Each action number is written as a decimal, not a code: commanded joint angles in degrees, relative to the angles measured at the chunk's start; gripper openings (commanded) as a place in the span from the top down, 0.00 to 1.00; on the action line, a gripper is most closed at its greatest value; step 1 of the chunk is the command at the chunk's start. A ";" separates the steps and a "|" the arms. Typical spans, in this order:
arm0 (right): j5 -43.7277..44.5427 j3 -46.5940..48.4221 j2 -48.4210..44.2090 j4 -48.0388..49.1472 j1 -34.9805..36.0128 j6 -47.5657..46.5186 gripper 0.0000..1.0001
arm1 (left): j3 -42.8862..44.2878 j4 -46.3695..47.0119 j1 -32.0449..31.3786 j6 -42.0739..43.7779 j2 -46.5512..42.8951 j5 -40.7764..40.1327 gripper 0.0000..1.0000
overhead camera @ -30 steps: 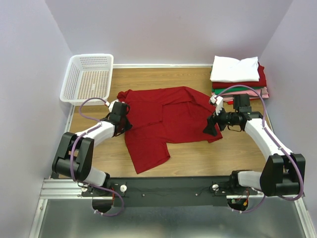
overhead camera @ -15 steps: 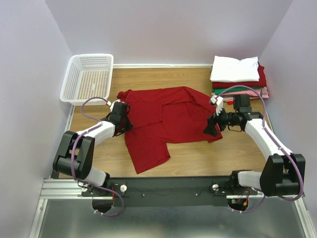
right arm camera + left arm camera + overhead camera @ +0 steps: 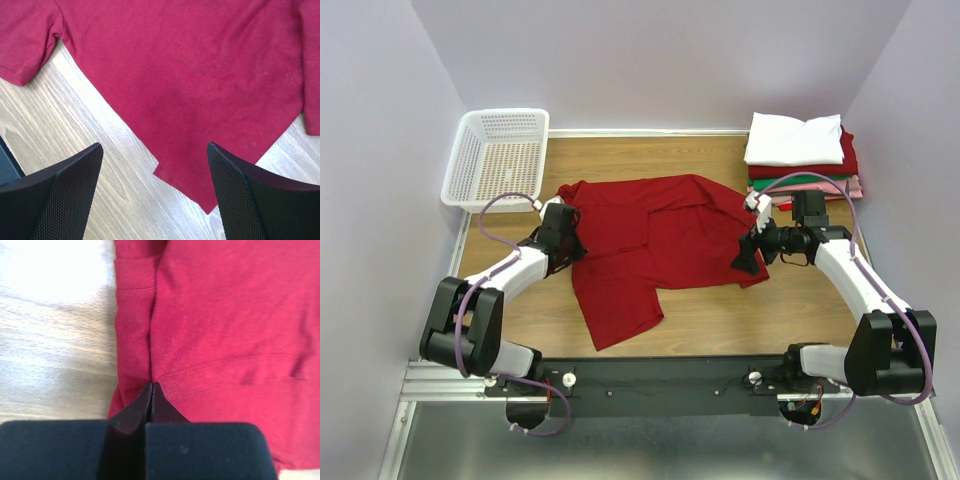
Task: Fold and stack the t-shirts
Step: Flatten the tshirt out
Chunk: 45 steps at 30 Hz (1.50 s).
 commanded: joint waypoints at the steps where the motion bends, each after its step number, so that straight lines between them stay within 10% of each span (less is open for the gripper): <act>1: -0.81 -0.64 -0.60 0.81 -0.44 0.05 0.09 | 1.58 -0.98 -0.16 0.81 -4.45 1.98 1.00; 19: 24.15 16.57 19.26 5.55 -0.96 2.16 0.12 | -0.96 2.53 1.77 3.53 -7.44 9.45 1.00; 36: 19.68 16.68 23.14 7.66 -1.14 6.55 0.14 | -5.80 8.16 3.26 4.24 -3.67 16.13 1.00; 45: 18.36 16.33 22.78 7.66 -1.32 6.47 0.14 | -6.15 8.42 3.26 4.24 -2.96 15.96 0.77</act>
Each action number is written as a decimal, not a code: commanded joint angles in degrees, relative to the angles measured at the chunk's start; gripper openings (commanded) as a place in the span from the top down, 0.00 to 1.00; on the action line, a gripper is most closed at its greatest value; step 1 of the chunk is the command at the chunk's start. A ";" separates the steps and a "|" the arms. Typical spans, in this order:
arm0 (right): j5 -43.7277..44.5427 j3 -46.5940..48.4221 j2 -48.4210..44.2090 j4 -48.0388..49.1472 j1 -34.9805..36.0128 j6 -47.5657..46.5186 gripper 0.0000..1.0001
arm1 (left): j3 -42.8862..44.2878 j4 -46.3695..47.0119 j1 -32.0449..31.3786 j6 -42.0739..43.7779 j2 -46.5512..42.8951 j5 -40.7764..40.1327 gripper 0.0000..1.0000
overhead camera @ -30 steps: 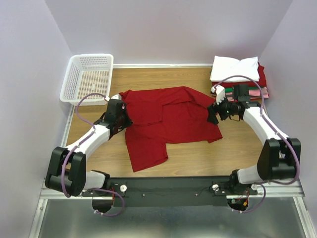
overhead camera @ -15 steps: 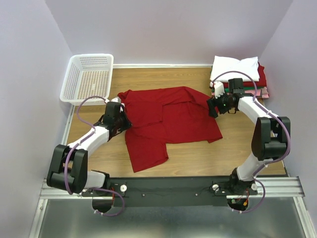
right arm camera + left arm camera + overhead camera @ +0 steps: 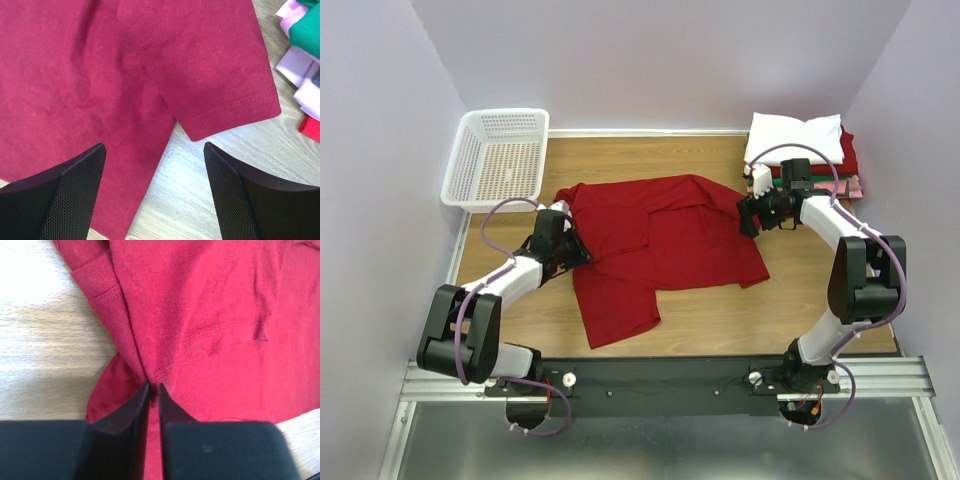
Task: Fold and stack the t-shirts
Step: Flatten the tshirt out
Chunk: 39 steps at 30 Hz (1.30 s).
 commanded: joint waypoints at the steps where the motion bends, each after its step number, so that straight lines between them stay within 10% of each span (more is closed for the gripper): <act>1: -1.93 -0.72 -1.61 1.15 -0.33 0.48 0.14 | -0.67 1.21 0.29 0.70 1.02 1.42 0.77; 17: -2.72 -0.81 -1.79 1.24 -0.77 0.48 0.14 | -0.23 1.30 0.38 0.78 -0.30 2.74 0.71; 39: -2.72 -0.55 -1.61 1.23 -0.95 0.30 0.14 | 0.65 3.58 0.99 1.22 0.75 4.23 0.96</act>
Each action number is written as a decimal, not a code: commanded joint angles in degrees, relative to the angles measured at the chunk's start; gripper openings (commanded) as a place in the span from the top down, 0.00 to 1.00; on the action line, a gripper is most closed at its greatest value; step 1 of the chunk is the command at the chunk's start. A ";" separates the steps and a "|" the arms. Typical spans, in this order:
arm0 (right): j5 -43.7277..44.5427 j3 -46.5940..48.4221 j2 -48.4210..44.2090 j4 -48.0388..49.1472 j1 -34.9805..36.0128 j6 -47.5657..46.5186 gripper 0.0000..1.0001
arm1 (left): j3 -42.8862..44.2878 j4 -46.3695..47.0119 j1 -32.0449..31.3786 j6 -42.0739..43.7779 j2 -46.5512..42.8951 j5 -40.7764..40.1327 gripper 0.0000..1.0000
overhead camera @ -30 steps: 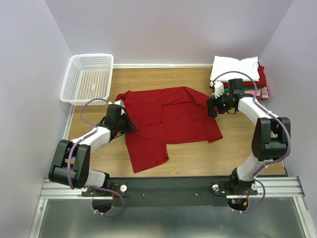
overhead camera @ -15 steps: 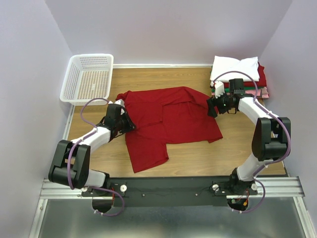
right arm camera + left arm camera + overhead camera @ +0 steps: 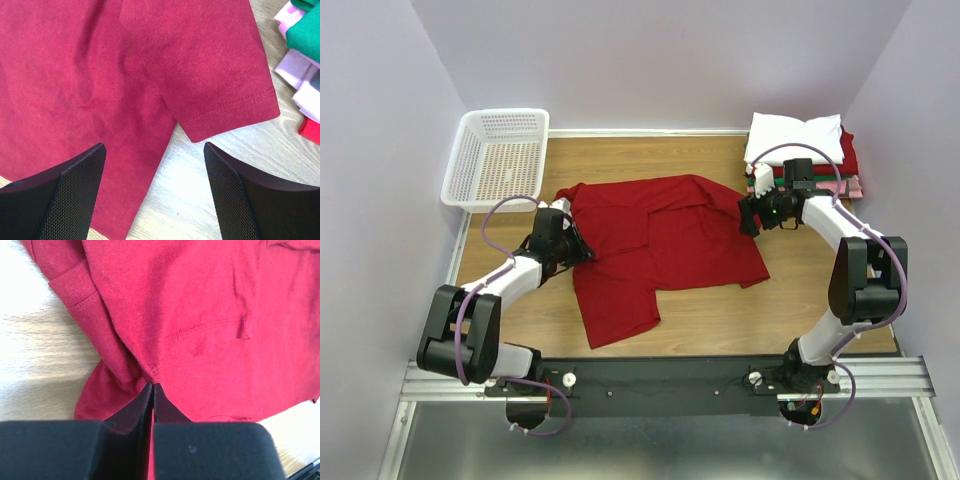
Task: Fold and stack the t-shirts
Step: Flatten the tshirt out
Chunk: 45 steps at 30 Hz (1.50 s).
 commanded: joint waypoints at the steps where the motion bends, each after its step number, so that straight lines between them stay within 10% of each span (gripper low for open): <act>1: -0.60 -0.20 -1.13 0.75 -0.38 0.28 0.14 | 0.57 1.70 0.60 0.98 0.95 1.52 1.00; 22: 8.28 3.67 5.99 0.40 -0.47 -1.91 0.25 | 2.32 -1.63 1.57 4.24 -6.08 2.40 1.00; 38: 8.80 6.04 12.32 -1.18 -0.47 -1.30 0.53 | 2.24 -1.02 1.66 4.24 -4.94 3.64 1.00; 45: 8.81 6.48 11.97 -1.09 -0.47 -1.39 0.81 | 2.41 -1.10 1.66 4.41 -5.20 3.46 1.00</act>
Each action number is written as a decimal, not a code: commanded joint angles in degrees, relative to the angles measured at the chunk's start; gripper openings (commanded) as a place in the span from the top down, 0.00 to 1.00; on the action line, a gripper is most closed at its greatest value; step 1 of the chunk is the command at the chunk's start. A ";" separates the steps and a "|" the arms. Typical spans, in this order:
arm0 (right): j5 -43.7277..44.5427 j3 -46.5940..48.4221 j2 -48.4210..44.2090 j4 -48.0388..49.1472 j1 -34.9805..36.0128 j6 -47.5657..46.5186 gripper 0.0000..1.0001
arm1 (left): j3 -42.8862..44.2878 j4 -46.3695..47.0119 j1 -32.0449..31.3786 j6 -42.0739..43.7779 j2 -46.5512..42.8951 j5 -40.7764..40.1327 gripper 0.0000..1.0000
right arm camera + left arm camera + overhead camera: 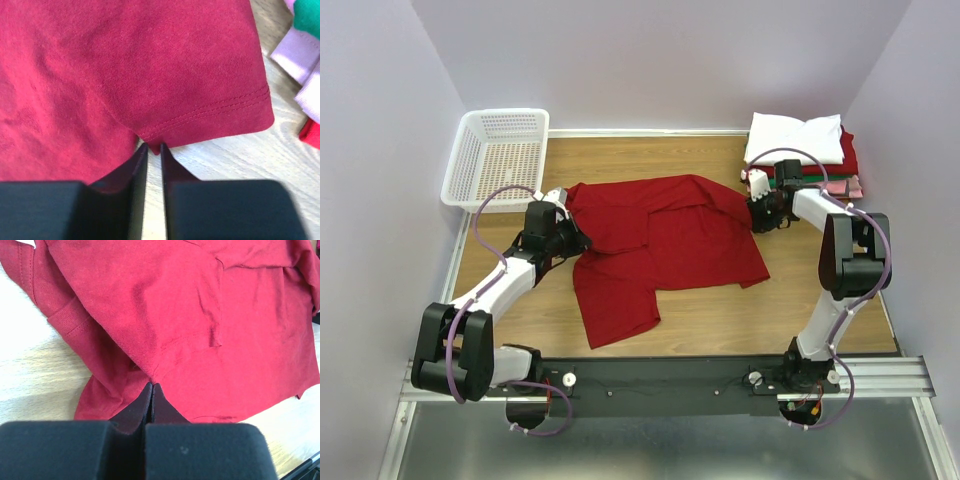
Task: Fold and stack the t-shirts
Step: Flatten the tshirt out
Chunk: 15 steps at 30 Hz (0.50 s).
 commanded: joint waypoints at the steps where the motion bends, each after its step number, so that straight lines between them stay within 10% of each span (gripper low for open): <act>1: 1.14 1.91 0.91 -0.57 -0.36 -0.27 0.84 | 0.55 -0.25 0.30 0.87 -0.09 1.49 1.00; 5: 1.66 2.00 0.39 -0.57 -0.36 -0.54 1.00 | 0.73 -0.52 0.39 0.96 -0.44 1.41 1.00; 15: -2.02 0.25 -13.84 -1.09 -0.36 -3.26 1.00 | 3.63 -3.59 0.92 1.57 -4.83 0.97 1.00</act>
